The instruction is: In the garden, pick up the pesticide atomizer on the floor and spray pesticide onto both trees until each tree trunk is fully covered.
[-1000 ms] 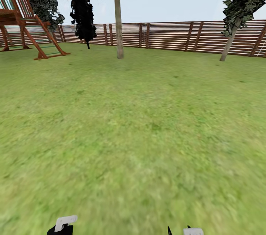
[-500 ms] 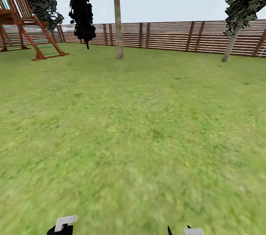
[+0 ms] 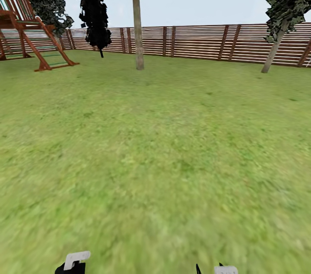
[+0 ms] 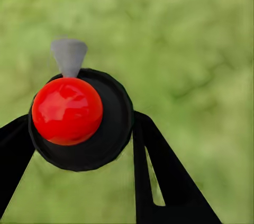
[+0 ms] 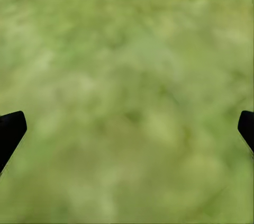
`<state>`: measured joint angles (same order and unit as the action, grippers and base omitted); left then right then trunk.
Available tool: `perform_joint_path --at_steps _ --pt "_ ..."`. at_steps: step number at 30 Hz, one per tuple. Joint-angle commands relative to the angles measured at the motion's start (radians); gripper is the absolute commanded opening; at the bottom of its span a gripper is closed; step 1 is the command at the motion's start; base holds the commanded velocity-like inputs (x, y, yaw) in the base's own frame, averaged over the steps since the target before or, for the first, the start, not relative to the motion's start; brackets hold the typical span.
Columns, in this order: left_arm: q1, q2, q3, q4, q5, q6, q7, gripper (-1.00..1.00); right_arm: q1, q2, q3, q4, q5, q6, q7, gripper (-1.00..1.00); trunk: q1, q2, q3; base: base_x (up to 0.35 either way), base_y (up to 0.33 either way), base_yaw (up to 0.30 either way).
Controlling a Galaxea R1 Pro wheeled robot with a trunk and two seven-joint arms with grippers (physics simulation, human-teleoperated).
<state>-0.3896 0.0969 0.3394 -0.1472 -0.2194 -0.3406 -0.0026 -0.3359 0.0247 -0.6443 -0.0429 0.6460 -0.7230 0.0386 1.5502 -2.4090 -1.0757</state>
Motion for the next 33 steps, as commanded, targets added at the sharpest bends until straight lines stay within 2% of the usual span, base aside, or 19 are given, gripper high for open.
perform_joint_path --at_steps 1,23,29,33 --pt "0.0 0.0 0.0 0.0 0.0 0.0 -0.001 -1.0 0.0 0.0 0.0 0.0 0.0 0.0 0.0 1.0 0.0 0.0 0.0 0.339 0.0 0.0" --pt "0.0 0.001 0.0 0.0 0.0 0.0 -0.001 -1.0 0.0 0.005 0.001 0.0 -0.001 -0.001 -0.001 1.0 0.0 0.0 0.0 0.339 0.0 0.0" --pt "0.0 0.0 0.0 0.0 0.0 0.0 -0.001 -1.0 0.0 0.002 -0.005 -0.025 -0.005 -0.002 -0.003 1.0 0.0 0.0 0.0 0.339 0.0 0.0" --pt "0.0 0.0 0.0 0.0 0.0 0.0 -0.001 -1.0 0.0 0.0 0.006 -0.045 0.002 -0.004 0.003 1.0 0.0 0.0 0.0 0.339 0.0 0.0"
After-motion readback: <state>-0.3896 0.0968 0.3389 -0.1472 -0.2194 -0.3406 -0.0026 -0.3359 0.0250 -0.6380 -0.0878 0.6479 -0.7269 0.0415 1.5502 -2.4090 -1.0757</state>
